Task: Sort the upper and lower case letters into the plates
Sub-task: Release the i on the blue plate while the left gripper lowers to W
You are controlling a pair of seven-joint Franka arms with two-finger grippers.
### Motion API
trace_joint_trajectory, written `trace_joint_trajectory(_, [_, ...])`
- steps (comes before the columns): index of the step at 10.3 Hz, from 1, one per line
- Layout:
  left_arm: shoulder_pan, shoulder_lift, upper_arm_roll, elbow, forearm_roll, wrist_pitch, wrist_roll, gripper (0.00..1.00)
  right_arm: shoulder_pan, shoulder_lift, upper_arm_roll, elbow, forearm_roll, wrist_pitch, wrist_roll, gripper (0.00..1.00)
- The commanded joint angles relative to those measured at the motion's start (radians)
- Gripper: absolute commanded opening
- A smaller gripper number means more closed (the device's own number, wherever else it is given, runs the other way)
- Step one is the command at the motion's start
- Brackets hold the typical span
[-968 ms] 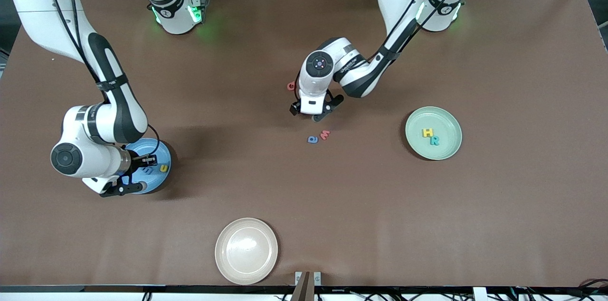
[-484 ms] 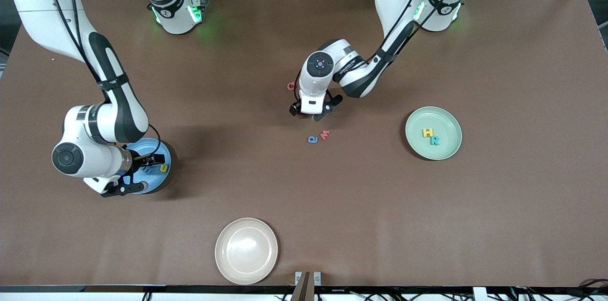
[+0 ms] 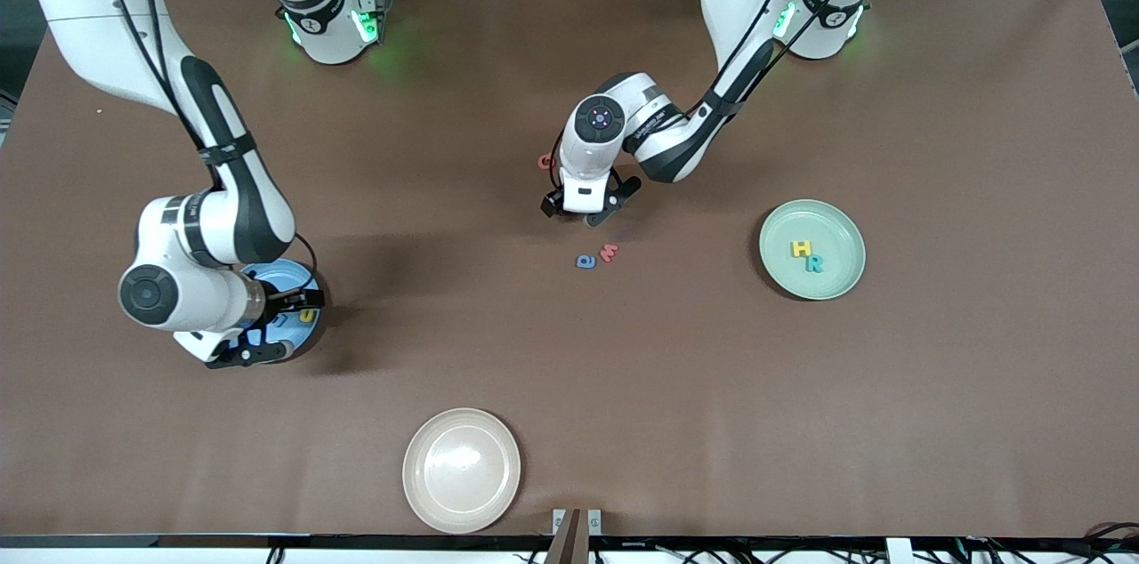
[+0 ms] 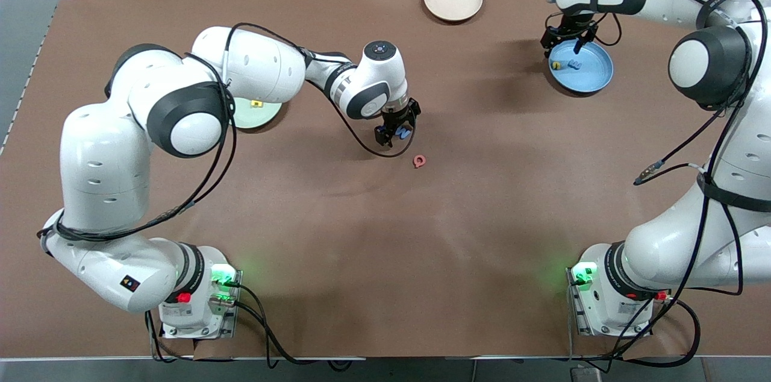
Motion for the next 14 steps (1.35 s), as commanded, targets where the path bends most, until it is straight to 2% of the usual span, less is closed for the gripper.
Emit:
trace_joint_trajectory(1, [-0.016, 0.002, 0.014, -0.006, -0.013, 0.026, -0.022, 1.00, 0.036, -0.032, 0.002, -0.030, 0.000, 0.006, 0.079, 1.00])
trace_joint_trajectory(3, [-0.016, 0.016, 0.015, 0.000, -0.011, 0.026, -0.022, 1.00, 0.054, -0.031, 0.002, -0.028, 0.000, 0.011, 0.110, 1.00])
trace_joint_trajectory(4, [-0.015, 0.017, 0.015, 0.002, -0.011, 0.028, -0.022, 0.86, 0.057, -0.031, 0.002, -0.028, 0.016, 0.013, 0.113, 1.00])
trace_joint_trajectory(5, [-0.015, 0.017, 0.015, 0.004, -0.011, 0.026, -0.018, 0.62, 0.068, -0.031, 0.002, -0.028, 0.041, 0.014, 0.113, 1.00])
trace_joint_trajectory(6, [-0.015, 0.017, 0.018, 0.004, -0.011, 0.028, -0.016, 0.20, 0.068, -0.031, 0.002, -0.027, 0.043, 0.014, 0.113, 1.00])
trace_joint_trajectory(7, [-0.013, 0.017, 0.020, 0.008, -0.011, 0.028, -0.015, 0.00, 0.074, -0.031, 0.002, -0.025, 0.044, 0.016, 0.115, 1.00])
trace_joint_trajectory(9, [-0.010, 0.016, 0.020, 0.013, -0.008, 0.026, -0.010, 0.00, 0.099, -0.029, 0.002, -0.024, 0.075, 0.026, 0.148, 1.00])
trace_joint_trajectory(11, [0.005, 0.007, 0.017, 0.013, 0.050, 0.025, -0.019, 0.00, 0.149, -0.026, 0.002, -0.021, 0.084, 0.055, 0.236, 1.00])
trace_joint_trajectory(14, [0.065, -0.068, -0.002, 0.007, 0.055, -0.010, -0.009, 0.00, 0.220, -0.023, 0.002, -0.010, 0.087, 0.063, 0.381, 1.00])
